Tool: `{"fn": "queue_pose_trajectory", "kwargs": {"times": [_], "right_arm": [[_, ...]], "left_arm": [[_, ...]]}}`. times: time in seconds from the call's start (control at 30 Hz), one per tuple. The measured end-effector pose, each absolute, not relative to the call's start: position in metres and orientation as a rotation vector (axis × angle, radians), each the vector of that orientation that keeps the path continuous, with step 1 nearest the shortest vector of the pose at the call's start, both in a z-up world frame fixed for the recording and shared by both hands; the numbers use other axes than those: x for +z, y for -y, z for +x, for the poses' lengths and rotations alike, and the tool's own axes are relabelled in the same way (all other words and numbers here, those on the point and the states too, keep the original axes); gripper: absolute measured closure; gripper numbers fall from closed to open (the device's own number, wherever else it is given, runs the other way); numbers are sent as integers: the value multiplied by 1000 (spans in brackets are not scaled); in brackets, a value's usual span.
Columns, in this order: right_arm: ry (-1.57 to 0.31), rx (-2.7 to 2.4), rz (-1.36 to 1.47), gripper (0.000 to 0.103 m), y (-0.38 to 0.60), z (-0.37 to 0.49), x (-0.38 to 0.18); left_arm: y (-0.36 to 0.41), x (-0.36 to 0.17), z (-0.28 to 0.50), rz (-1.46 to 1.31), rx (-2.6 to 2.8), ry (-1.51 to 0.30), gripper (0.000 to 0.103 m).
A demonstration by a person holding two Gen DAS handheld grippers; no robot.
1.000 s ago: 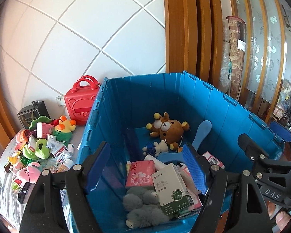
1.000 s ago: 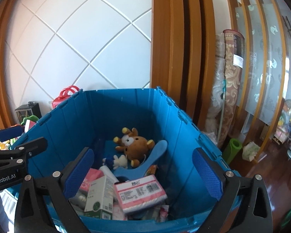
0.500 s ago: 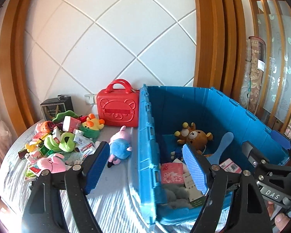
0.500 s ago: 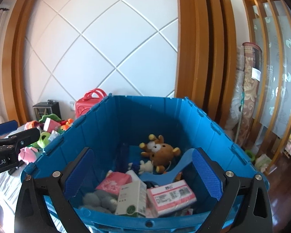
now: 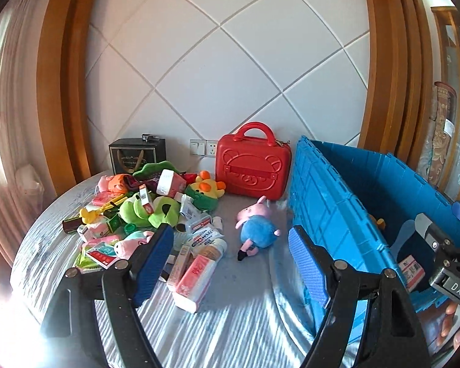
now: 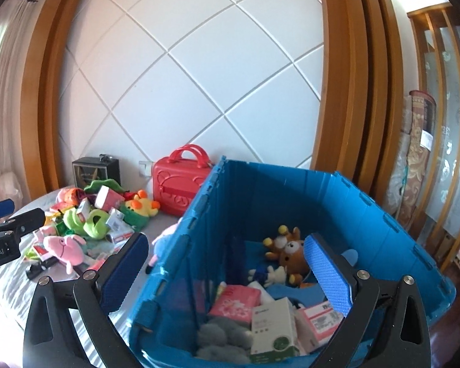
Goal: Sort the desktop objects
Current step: 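Move both tools back toward the pile of items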
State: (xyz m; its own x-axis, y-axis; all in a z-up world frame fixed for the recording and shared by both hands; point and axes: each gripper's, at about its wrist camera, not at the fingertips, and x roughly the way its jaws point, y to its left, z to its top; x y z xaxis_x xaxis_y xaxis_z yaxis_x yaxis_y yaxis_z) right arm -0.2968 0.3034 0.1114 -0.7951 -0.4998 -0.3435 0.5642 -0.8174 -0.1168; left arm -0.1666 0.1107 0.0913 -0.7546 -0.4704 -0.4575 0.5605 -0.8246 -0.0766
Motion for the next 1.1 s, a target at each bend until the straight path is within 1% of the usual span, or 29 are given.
{"fn": "queue_pose_trajectory", "kwargs": {"times": [0.17, 0.33, 0.6, 0.87, 1.1], "right_arm": [[-301, -2540, 382, 0, -254, -267, 117], [-284, -2532, 427, 0, -209, -243, 114], [-346, -2547, 530, 0, -163, -222, 95], [-390, -2508, 600, 0, -139, -236, 79], [-372, -2376, 716, 0, -111, -278, 39]], "left_arm": [[-63, 87, -148, 602, -2513, -258, 26], [-21, 80, -131, 633, -2533, -233, 26], [25, 59, -123, 710, -2543, -286, 26], [59, 34, -129, 779, -2460, -347, 26], [105, 10, -126, 836, -2257, -337, 26]]}}
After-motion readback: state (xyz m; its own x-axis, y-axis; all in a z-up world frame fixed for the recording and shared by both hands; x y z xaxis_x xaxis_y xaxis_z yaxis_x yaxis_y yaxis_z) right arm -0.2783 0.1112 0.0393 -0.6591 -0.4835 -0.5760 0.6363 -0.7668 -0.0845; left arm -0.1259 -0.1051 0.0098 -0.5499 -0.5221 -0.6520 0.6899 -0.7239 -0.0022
